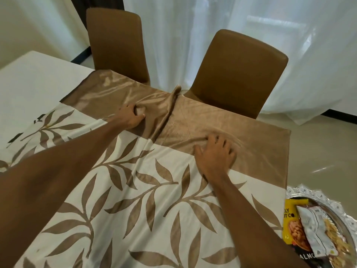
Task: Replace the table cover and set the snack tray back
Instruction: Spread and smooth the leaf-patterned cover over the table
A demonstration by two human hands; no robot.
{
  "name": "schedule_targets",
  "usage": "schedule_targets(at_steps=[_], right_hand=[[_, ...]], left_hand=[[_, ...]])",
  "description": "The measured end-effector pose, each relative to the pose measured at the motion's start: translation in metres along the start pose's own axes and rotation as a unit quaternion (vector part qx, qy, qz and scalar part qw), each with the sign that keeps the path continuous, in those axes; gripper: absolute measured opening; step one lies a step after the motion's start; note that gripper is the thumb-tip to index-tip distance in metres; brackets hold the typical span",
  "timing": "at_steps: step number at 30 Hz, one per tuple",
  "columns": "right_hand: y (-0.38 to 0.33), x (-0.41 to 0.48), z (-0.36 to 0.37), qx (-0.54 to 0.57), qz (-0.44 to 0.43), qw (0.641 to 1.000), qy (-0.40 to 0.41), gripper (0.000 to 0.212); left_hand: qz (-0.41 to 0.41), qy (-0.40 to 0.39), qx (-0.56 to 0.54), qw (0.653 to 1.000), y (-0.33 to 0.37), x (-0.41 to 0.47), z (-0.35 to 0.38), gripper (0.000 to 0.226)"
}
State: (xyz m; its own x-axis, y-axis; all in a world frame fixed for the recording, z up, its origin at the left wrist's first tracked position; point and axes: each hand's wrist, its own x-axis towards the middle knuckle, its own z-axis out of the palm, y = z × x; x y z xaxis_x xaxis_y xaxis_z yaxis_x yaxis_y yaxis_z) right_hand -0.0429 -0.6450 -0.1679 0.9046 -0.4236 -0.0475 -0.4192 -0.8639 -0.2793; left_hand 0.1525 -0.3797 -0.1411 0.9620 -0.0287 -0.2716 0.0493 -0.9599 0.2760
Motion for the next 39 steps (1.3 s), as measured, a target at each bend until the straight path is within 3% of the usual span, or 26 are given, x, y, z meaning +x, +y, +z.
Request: schedule_targets(at_steps=[3,7,10,19,23,26,31,33,36,39], right_hand=[[-0.043,0.008,0.007,0.045,-0.118,0.992,0.026,0.048],[-0.082,0.028,0.024,0.036,-0.2,0.979,0.005,0.05],[-0.09,0.041,0.031,0.013,-0.195,0.981,0.016,0.049],[-0.061,0.049,0.038,0.014,-0.182,0.98,0.081,0.047],[-0.061,0.051,0.037,0.013,-0.173,0.98,0.098,0.041],[-0.061,0.049,0.037,0.001,-0.174,0.98,0.097,0.042],[-0.06,0.049,0.038,-0.011,-0.17,0.983,0.071,0.057],[-0.06,0.052,0.04,-0.005,-0.165,0.985,0.057,0.064],[-0.059,0.055,0.044,-0.009,-0.163,0.986,0.032,0.066],[-0.059,0.056,0.043,-0.004,-0.159,0.987,0.026,0.069]], left_hand=[[0.004,0.072,0.067,0.995,0.004,-0.002,0.0,0.063],[0.024,0.046,0.049,0.997,0.009,-0.002,0.011,0.074],[-0.001,0.033,0.014,0.999,0.001,0.014,0.004,0.075],[-0.012,0.031,0.048,0.998,-0.05,0.058,-0.011,0.081],[-0.01,0.099,0.072,0.992,-0.049,0.061,-0.013,0.054],[0.043,0.179,0.073,0.98,-0.045,0.055,-0.005,0.026],[0.06,0.247,0.028,0.967,-0.048,0.055,-0.002,0.018],[0.027,0.246,0.005,0.969,-0.047,0.06,-0.011,0.019],[-0.103,0.243,0.002,0.964,-0.057,0.07,-0.028,0.029],[-0.098,0.19,0.009,0.977,-0.066,0.082,-0.031,0.036]])
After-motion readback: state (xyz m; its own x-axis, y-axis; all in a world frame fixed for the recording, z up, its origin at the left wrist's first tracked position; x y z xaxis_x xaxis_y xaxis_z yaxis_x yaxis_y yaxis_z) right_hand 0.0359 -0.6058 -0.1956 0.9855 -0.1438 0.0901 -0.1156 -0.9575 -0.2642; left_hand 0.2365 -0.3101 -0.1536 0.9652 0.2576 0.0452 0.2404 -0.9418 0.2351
